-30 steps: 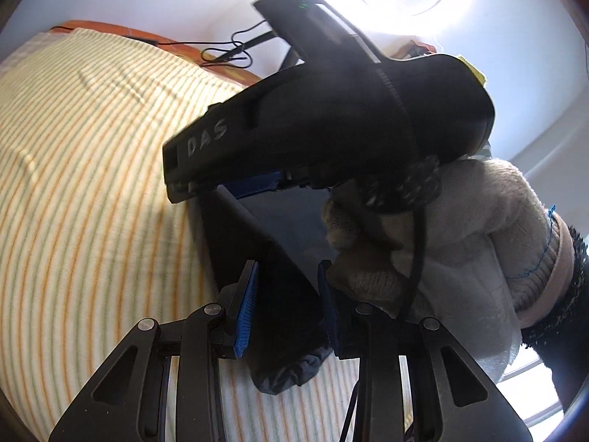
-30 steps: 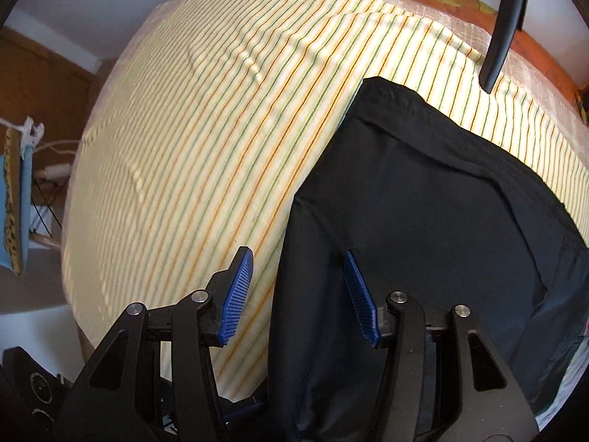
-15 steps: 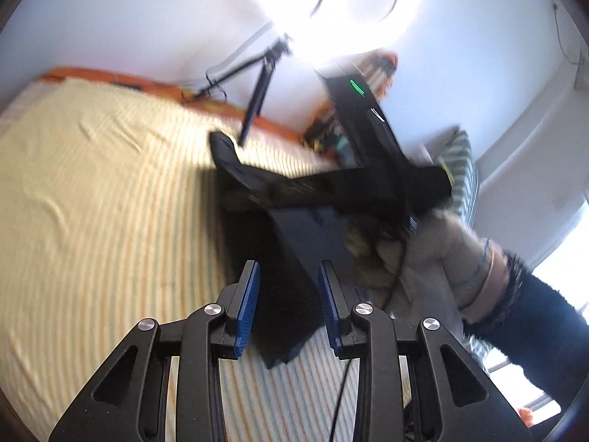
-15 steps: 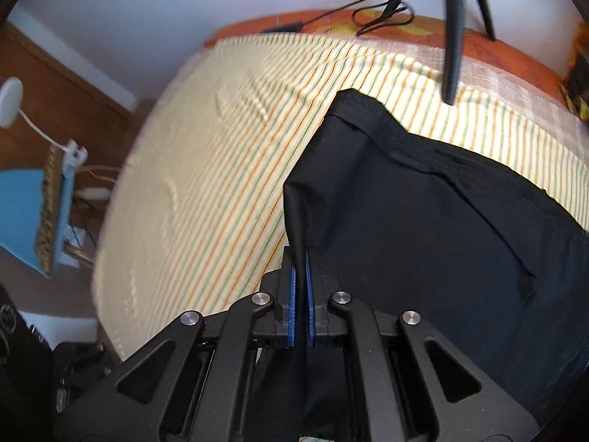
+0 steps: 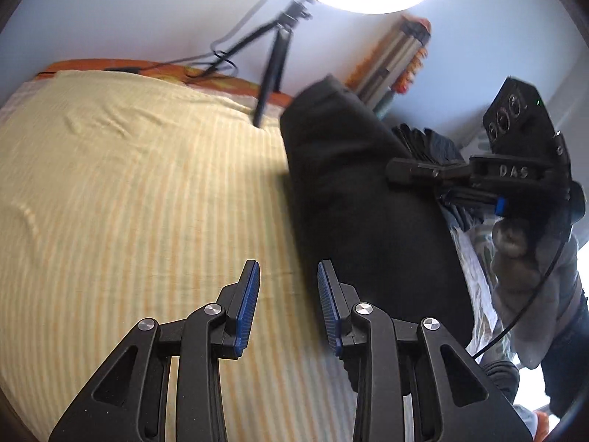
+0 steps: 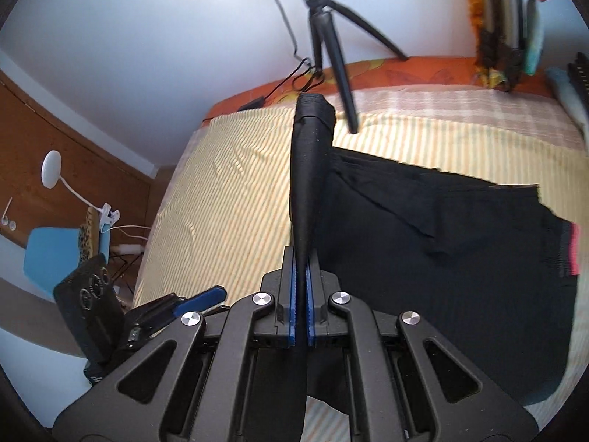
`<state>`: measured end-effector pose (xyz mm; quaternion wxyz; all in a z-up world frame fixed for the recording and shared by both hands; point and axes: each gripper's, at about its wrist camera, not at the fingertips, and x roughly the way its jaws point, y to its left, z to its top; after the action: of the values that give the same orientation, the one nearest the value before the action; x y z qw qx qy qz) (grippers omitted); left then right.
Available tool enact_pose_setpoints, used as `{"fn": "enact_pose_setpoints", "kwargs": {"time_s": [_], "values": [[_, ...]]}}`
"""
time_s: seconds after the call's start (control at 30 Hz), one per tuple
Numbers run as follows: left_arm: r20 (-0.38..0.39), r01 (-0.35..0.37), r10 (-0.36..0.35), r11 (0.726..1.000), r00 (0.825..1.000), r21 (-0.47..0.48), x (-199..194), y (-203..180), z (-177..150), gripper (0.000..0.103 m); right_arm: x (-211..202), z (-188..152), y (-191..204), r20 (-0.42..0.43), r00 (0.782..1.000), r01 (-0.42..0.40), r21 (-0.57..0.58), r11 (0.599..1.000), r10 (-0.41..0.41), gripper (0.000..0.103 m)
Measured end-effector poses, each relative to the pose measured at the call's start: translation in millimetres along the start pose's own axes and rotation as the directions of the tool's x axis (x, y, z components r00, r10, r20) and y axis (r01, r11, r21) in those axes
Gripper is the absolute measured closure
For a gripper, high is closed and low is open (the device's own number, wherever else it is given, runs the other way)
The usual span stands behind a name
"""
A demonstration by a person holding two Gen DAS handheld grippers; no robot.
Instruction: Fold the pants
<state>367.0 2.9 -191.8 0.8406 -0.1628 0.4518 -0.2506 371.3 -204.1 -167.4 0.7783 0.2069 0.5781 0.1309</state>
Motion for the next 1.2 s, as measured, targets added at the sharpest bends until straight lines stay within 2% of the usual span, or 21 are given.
{"fn": "enact_pose_setpoints", "kwargs": {"time_s": [0.23, 0.37, 0.57, 0.77, 0.97, 1.07, 1.2], "values": [[-0.055, 0.08, -0.074, 0.988, 0.996, 0.135, 37, -57, -9, 0.074, -33, -2, -25, 0.047, 0.998, 0.041, 0.018, 0.999, -0.042, 0.098], [-0.063, 0.139, -0.13, 0.977, 0.99, 0.164, 44, -78, -7, 0.074, -57, -8, -49, 0.072, 0.995, 0.062, 0.042, 0.997, -0.065, 0.098], [-0.012, 0.089, -0.089, 0.968, 0.996, 0.233, 55, -92, 5, 0.074, -76, -20, -89, 0.096, 0.988, 0.109, 0.097, 0.989, -0.119, 0.098], [-0.042, 0.096, -0.088, 0.965, 0.995, 0.244, 66, -98, -2, 0.074, -73, -29, -133, 0.08, 0.982, 0.155, 0.162, 0.975, -0.17, 0.098], [-0.061, 0.119, -0.105, 0.932, 0.993, 0.343, 85, -129, -9, 0.074, -67, -27, -172, 0.062, 0.97, 0.219, 0.195, 0.956, -0.235, 0.098], [-0.097, 0.087, -0.049, 0.899, 0.994, 0.428, 102, -146, -20, 0.074, -57, -24, -180, 0.036, 0.968, 0.238, 0.185, 0.953, -0.249, 0.098], [-0.132, 0.074, -0.016, 0.891, 0.991, 0.448, 114, -142, -27, 0.073, -44, -32, -185, 0.006, 0.965, 0.258, 0.164, 0.952, -0.262, 0.099]]}}
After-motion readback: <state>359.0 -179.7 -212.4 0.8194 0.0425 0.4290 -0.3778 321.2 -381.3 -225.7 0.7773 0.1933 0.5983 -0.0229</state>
